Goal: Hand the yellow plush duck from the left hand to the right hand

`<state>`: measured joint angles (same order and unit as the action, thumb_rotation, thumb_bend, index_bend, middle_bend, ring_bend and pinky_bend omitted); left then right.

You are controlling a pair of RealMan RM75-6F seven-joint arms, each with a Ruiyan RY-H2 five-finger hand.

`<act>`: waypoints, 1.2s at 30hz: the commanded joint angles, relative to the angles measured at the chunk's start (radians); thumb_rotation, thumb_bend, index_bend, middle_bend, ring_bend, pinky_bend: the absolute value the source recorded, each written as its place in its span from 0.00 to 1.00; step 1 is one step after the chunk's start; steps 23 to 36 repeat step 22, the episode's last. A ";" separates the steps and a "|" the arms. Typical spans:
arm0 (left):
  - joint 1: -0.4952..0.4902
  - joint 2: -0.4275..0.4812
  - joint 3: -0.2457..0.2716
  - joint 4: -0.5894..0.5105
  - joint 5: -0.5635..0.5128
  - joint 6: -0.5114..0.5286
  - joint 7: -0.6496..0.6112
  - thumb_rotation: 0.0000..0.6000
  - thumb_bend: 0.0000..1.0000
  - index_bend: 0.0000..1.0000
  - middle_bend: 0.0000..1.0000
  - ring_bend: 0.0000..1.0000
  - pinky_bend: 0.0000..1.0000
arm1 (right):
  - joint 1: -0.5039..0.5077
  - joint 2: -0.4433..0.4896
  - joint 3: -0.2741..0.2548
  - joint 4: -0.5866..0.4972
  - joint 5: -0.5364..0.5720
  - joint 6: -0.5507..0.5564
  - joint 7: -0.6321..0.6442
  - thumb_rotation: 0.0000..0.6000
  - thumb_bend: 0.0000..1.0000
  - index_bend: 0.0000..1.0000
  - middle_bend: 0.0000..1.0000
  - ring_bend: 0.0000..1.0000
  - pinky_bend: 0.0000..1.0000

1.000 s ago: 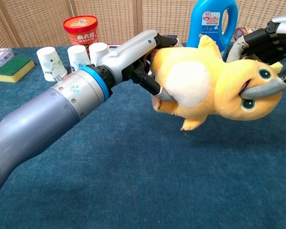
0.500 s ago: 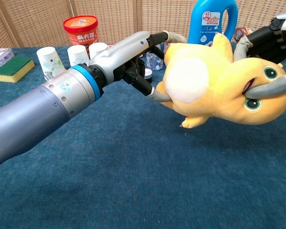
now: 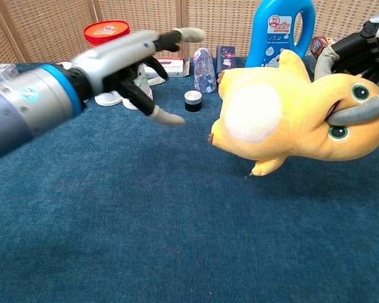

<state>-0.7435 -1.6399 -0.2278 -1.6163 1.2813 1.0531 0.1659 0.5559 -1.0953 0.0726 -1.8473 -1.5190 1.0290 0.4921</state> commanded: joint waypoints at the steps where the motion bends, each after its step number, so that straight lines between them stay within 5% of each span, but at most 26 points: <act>1: 0.051 0.116 0.007 -0.081 -0.033 0.037 0.047 1.00 0.13 0.00 0.00 0.00 0.16 | -0.001 -0.001 0.004 0.004 0.009 0.002 0.000 1.00 0.72 0.76 0.75 0.57 0.88; 19: 0.314 0.578 0.112 -0.212 -0.042 0.221 0.030 1.00 0.13 0.00 0.00 0.00 0.05 | 0.000 -0.010 0.054 0.010 0.077 0.020 -0.035 1.00 0.72 0.76 0.75 0.57 0.88; 36: 0.370 0.620 0.137 -0.232 -0.033 0.266 0.007 1.00 0.13 0.00 0.00 0.00 0.05 | -0.002 -0.010 0.064 0.006 0.091 0.025 -0.043 1.00 0.72 0.76 0.75 0.57 0.88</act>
